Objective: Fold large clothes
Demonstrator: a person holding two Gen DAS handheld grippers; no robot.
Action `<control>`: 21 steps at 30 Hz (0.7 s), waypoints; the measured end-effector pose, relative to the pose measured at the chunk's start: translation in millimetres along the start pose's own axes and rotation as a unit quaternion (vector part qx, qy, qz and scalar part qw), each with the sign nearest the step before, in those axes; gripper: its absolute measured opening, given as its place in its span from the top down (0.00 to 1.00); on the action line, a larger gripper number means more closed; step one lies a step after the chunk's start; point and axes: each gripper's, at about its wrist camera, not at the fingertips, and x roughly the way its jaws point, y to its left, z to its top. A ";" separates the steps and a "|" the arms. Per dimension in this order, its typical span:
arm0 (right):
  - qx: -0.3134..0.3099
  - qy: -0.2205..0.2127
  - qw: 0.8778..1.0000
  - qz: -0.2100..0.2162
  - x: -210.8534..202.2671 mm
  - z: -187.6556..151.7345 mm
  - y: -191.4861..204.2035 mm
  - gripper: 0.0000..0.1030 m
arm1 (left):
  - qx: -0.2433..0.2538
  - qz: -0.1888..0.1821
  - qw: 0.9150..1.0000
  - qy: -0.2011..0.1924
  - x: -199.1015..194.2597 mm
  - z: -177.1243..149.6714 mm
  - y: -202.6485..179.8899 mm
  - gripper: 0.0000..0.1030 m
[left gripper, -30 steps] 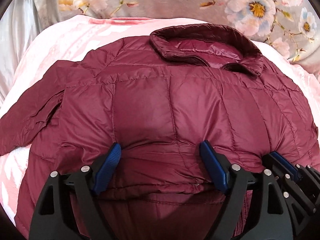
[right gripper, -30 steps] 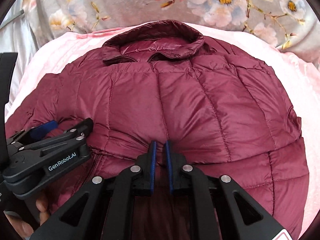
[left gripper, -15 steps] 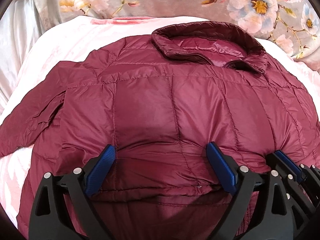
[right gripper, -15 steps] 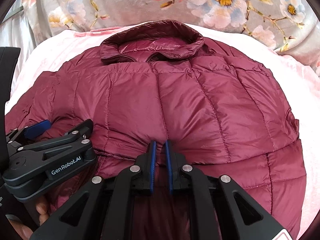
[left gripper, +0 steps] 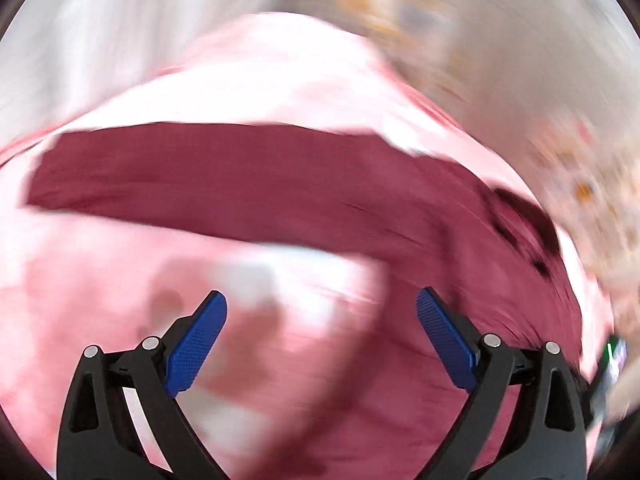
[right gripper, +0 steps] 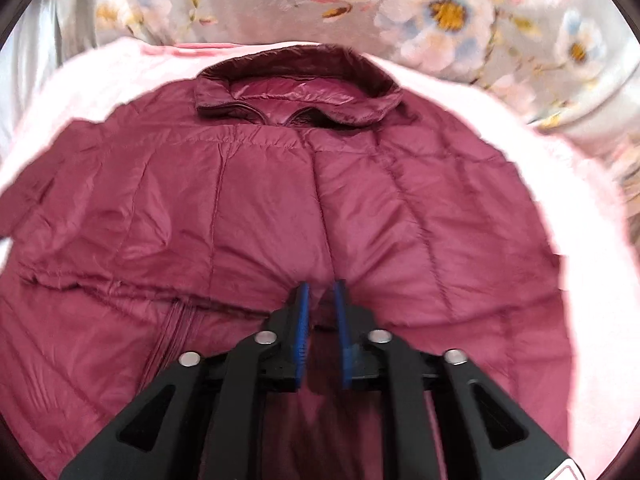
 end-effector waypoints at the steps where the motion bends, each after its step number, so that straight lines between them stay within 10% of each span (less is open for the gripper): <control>1: 0.008 -0.006 1.000 0.017 -12.2 -3.6 4.1 0.74 | -0.030 0.025 0.999 -0.002 -1.1 10.3 31.1 0.09; 4: 0.024 -0.030 0.994 0.105 -53.8 -22.5 15.8 0.55 | -0.111 0.069 0.991 -0.006 -3.4 29.9 105.5 0.10; 11: -0.022 -0.048 0.992 0.110 -90.6 -69.2 46.6 0.48 | -0.232 0.084 0.969 -0.026 3.6 46.8 200.2 0.12; 14: 0.001 -0.022 0.992 0.121 -82.1 -77.7 43.5 0.45 | -0.215 0.093 0.972 -0.027 14.7 53.5 194.9 0.47; 16: 0.019 -0.017 0.992 0.126 -81.1 -82.1 38.9 0.43 | -0.182 0.076 0.980 -0.012 23.0 65.9 177.8 0.89; 21: 0.051 -0.011 0.990 0.133 -85.7 -86.9 29.5 0.43 | -0.078 0.028 0.995 -0.058 0.5 100.0 79.0 0.96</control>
